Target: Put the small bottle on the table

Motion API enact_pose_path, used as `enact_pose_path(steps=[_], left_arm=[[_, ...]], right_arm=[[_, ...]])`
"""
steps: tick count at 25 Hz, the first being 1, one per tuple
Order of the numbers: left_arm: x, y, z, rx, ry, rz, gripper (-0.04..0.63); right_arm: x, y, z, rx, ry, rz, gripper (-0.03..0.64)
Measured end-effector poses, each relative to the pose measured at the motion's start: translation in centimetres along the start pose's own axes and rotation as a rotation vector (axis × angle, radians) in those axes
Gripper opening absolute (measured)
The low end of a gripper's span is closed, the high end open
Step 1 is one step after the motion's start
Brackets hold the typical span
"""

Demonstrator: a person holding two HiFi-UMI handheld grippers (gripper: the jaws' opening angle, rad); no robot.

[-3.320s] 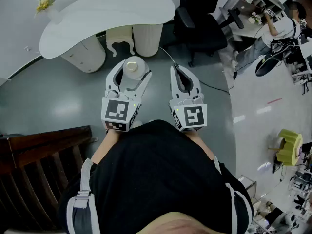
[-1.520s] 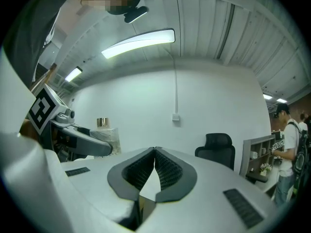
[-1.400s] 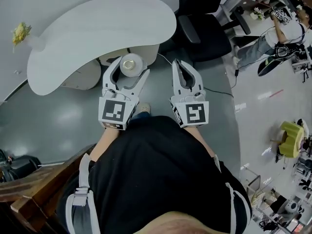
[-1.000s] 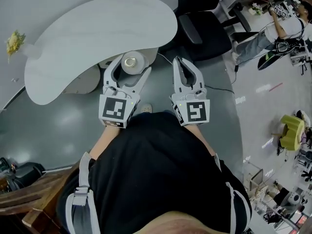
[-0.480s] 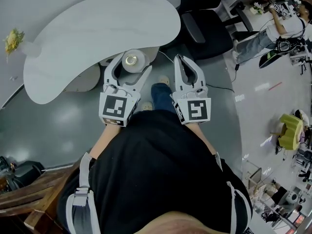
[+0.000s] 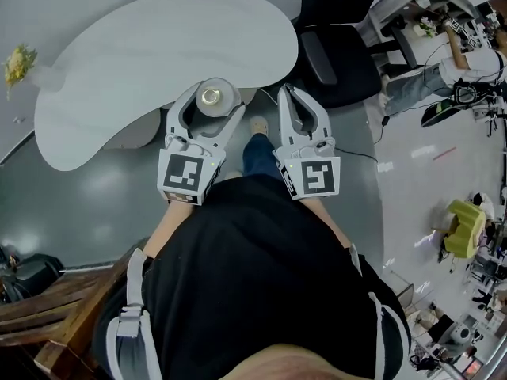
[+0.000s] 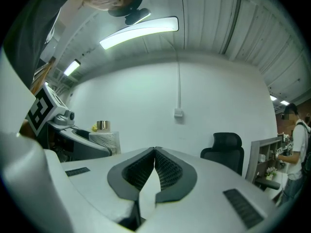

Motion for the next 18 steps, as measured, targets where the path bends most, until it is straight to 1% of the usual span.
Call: enact_pose_path(steps=[4, 11, 14, 18], left_arm=[[-1.0, 3.0, 1.2, 0.000, -0.009, 0.017, 0.328], [-2.9, 9.2, 4.5, 0.010, -0.014, 0.063, 0.328], [-3.7, 12.1, 5.3, 0.002, -0.018, 0.088, 0.328], [-4.4, 14.9, 6.4, -0.007, -0.029, 0.112, 0.328]], right_arm=[[2.6, 3.2, 0.0, -0.001, -0.001, 0.028, 0.023], [8.1, 9.8, 0.7, 0.006, -0.021, 0.088, 0.023], [10.2, 12.5, 0.2, -0.027, -0.032, 0.122, 0.023], [12.3, 15.2, 0.0, -0.040, -0.044, 0.165, 0.023]])
Point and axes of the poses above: the fingertips, and each gripper's own axes: y forward along the fingers, x to its right, z out of its top, the point moved 7 cm from there along -y, backward along the fingers, and after that the axes turned 10 degrees about -x, right-handed, at the moved point
